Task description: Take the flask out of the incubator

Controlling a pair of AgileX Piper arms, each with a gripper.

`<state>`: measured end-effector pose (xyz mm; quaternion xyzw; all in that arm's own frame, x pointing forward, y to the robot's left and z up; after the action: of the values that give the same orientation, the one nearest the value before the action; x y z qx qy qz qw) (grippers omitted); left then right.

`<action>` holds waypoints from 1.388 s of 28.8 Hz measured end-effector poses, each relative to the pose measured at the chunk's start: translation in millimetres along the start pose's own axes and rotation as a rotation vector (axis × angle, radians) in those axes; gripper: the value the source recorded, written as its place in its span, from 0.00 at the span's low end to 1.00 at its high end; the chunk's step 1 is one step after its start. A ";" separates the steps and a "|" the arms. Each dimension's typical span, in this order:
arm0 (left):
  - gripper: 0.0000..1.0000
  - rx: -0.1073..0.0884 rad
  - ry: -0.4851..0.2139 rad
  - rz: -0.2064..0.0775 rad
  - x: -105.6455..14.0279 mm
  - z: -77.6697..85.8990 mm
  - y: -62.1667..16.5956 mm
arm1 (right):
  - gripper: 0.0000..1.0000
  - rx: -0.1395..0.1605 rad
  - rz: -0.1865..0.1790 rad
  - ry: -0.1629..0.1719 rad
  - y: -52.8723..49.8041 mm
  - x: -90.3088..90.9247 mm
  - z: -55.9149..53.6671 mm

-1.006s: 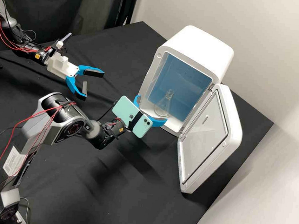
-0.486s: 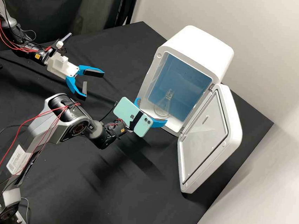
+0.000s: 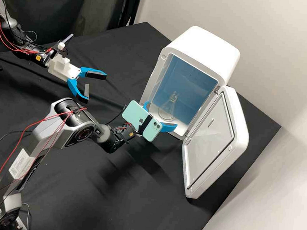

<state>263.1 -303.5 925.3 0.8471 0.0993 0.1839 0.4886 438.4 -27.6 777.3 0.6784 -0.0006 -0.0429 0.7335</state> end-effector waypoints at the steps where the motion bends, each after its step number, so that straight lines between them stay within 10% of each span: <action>1: 1.00 0.000 0.000 0.000 0.0 0.0 0.0 | 1.00 0.000 -0.003 -0.002 -0.9 1.8 0.8; 27: 1.00 0.004 -0.008 0.010 -0.8 3.0 3.4 | 1.00 -0.001 -0.029 -0.028 -5.3 29.4 5.8; 40: 1.00 0.004 -0.008 0.010 -0.8 3.0 3.4 | 1.00 0.021 -0.010 0.018 11.2 45.7 -7.7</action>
<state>263.5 -307.8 926.7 0.8493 0.0937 0.1826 0.4863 485.0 -22.0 785.2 0.6864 0.0089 -0.0405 0.7261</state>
